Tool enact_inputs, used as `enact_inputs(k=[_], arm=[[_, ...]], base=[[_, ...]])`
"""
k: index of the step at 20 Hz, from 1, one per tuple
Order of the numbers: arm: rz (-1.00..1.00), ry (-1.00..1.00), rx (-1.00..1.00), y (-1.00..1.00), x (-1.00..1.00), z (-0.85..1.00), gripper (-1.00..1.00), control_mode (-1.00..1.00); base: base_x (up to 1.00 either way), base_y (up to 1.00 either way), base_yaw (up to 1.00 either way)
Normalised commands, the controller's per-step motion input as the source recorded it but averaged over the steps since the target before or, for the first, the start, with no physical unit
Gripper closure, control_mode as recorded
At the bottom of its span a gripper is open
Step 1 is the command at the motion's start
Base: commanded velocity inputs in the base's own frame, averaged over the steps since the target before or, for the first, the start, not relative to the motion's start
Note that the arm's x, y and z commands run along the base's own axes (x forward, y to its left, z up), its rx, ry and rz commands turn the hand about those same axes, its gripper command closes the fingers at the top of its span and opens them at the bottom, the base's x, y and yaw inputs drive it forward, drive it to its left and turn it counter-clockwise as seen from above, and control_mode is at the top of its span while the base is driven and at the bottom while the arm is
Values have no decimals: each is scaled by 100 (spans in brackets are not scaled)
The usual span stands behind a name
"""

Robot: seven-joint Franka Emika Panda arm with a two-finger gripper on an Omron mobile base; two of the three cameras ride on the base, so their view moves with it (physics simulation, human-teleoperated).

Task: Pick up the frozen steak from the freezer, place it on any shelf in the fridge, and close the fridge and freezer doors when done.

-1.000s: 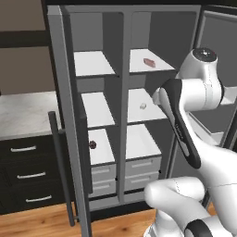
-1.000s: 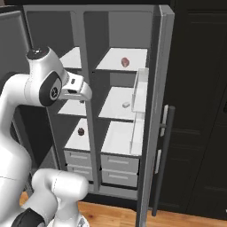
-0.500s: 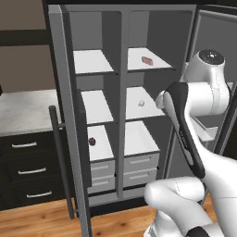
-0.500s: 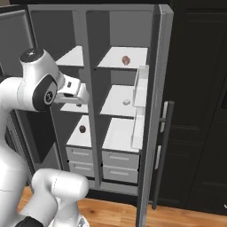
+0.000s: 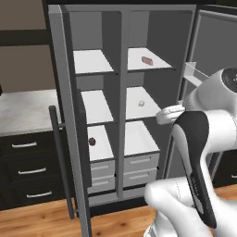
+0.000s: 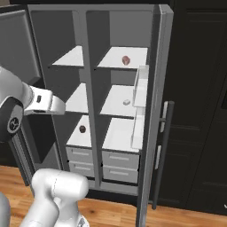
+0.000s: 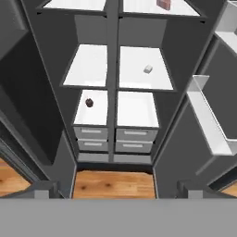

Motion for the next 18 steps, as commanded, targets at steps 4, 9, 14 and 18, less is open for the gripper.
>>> enact_inputs(k=[4,9,14,18], arm=[[0,-23,3,100,-68,0,-100,-100],[-4,-20,12,100,-34,-33,-100,-100],[-15,-14,16,100,-12,-39,-100,-100],[-25,-13,17,100,0,-49,-100,-100]], base=[[0,0,0],[0,0,0],[0,0,0],[0,0,0]])
